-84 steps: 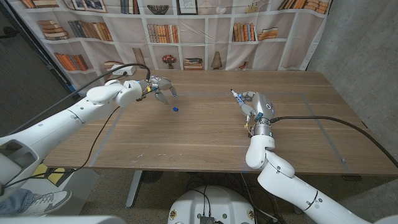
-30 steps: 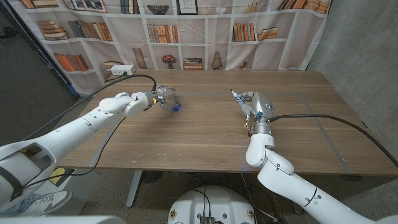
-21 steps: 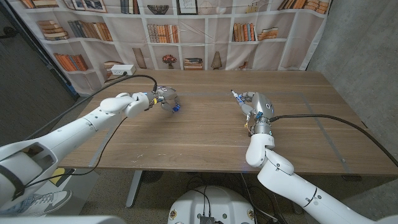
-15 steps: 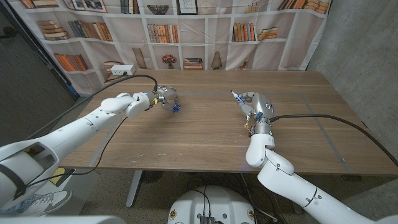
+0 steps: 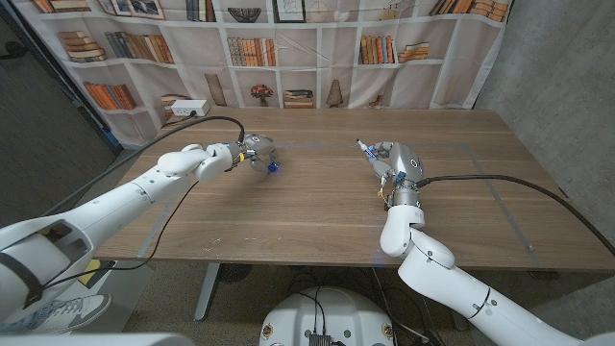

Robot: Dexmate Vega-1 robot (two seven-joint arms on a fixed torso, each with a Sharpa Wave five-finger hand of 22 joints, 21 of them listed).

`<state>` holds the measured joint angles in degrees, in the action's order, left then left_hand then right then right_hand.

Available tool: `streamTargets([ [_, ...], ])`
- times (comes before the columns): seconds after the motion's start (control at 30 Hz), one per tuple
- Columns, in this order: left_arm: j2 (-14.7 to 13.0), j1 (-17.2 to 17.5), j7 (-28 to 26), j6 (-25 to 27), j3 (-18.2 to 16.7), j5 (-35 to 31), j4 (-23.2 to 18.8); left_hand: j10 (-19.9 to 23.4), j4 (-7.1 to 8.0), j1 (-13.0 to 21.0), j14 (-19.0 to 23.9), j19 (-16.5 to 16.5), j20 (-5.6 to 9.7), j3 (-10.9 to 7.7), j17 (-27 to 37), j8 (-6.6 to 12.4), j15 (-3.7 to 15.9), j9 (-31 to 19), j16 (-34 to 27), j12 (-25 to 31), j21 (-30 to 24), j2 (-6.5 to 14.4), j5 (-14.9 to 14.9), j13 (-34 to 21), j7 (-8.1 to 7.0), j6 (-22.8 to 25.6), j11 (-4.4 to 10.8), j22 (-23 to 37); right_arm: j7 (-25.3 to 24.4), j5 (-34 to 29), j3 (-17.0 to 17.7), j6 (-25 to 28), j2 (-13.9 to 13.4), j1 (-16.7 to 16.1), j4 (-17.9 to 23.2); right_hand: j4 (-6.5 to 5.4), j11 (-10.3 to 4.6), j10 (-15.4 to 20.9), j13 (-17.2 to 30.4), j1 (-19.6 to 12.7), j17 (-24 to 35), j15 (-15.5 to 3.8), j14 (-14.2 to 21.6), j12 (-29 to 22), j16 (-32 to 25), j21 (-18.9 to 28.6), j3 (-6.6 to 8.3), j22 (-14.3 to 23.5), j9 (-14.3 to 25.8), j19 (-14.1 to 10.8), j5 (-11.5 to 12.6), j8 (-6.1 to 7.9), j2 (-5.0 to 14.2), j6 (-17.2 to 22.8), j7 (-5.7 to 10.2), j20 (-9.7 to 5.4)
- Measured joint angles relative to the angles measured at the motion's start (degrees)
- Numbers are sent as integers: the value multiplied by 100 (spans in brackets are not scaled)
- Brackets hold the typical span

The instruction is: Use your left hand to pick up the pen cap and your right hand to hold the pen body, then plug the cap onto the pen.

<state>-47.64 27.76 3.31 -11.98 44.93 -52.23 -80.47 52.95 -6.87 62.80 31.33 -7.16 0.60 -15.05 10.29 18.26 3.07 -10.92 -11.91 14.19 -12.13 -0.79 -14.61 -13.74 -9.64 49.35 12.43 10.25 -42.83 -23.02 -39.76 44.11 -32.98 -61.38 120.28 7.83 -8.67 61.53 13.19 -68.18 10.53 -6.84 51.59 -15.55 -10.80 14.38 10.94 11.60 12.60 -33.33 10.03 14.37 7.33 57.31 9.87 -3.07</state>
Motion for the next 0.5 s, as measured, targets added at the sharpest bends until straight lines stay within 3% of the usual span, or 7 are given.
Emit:
streamTargets([
  [0.5, 38, 82, -32, 117, -6, 44, 25, 372, 8, 62, 205, -93, -10, -40, -1, 125, -1, 41, 0, 65, 0, 61, 65, -52, 115, 348, -14, 0, 70, 41, -8, 3, -44, 58, -28, 0, 1, 1, 2, 24, 0, 0, 0, 1, 0, 0, 0, 0, 6, 0, 17, 28, -24, 0, 0, 0],
])
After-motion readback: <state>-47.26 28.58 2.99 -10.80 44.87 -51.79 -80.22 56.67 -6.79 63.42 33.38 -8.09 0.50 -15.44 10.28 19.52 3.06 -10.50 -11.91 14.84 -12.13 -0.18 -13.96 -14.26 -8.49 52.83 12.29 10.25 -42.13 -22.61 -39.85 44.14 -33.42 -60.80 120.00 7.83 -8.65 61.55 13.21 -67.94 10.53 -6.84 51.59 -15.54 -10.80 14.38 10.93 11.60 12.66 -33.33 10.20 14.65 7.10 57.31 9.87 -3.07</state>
